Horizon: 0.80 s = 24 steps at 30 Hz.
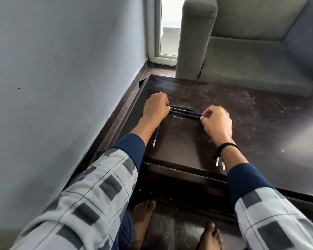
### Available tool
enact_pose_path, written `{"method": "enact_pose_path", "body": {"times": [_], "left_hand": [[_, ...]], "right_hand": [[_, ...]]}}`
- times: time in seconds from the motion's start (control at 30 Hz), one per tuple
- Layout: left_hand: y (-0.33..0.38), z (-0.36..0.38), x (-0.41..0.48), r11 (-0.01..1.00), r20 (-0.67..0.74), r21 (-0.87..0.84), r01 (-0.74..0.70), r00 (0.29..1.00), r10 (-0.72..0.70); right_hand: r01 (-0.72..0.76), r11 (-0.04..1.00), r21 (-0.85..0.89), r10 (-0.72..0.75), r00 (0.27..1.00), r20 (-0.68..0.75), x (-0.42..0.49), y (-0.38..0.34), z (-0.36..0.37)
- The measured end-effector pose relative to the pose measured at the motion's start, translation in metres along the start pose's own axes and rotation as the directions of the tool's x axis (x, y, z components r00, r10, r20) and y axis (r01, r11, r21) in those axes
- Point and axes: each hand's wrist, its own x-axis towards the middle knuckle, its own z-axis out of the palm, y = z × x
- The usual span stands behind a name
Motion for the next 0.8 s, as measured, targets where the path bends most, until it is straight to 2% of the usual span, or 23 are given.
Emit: {"method": "enact_pose_path", "body": {"times": [0.17,0.37,0.63,0.8], "left_hand": [[0.008,-0.013,-0.007,0.997,0.026,-0.069,0.020,0.999,-0.019],[0.021,-0.026,-0.034,0.994,0.073,-0.108,0.003,0.997,0.005],[0.037,-0.028,-0.076,0.989,0.191,-0.136,-0.053,0.978,0.078],[0.034,-0.034,-0.085,0.990,0.203,-0.129,-0.057,0.976,0.082]], "right_hand": [[-0.060,0.998,0.031,0.058,0.997,0.049,-0.005,-0.007,-0.029],[-0.091,0.993,-0.080,0.105,0.975,0.195,-0.031,-0.003,-0.064],[-0.160,0.962,-0.220,0.207,0.956,0.208,-0.066,0.017,-0.091],[-0.168,0.943,-0.286,0.237,0.944,0.230,-0.071,0.015,-0.095]]}}
